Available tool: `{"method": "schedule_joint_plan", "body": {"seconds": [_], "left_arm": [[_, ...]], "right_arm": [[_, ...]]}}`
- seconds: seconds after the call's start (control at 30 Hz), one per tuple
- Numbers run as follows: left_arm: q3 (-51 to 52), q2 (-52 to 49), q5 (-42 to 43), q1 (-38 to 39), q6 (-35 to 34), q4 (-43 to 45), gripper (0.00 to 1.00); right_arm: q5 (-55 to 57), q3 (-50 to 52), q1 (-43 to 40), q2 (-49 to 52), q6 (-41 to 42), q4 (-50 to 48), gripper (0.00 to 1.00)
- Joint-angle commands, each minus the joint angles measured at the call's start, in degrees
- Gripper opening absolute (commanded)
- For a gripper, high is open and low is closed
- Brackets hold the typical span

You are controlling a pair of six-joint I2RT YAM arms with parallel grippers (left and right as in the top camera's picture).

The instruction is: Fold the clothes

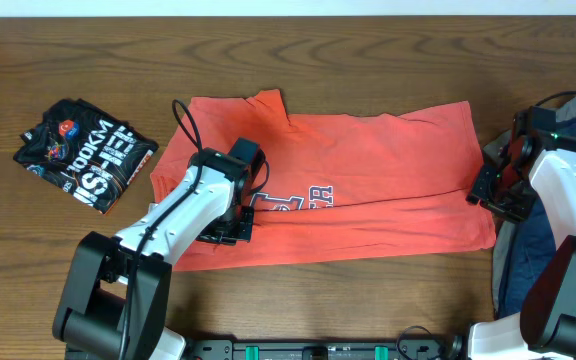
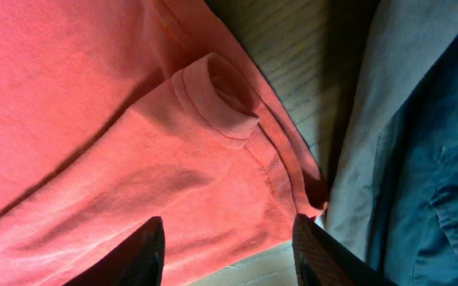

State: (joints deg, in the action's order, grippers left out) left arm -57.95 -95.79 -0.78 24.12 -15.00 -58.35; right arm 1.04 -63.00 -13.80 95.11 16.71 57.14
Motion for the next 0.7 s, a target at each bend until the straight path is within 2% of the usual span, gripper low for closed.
{"method": "schedule_joint_plan", "body": {"seconds": [0.0, 0.27, 0.67], "left_arm": [[-0.9, 0.3, -1.4, 0.1, 0.0, -0.6, 0.08], [-1.6, 0.3, -3.8, -0.5, -0.1, 1.8, 0.06], [-7.9, 0.3, -3.0, -6.8, -0.7, 5.9, 0.06]], "right_arm": [[0.4, 0.5, -0.4, -0.6, -0.7, -0.1, 0.50], [0.4, 0.5, -0.4, -0.6, -0.7, -1.3, 0.49], [0.2, 2.4, -0.4, 1.4, -0.6, -5.4, 0.47]]}}
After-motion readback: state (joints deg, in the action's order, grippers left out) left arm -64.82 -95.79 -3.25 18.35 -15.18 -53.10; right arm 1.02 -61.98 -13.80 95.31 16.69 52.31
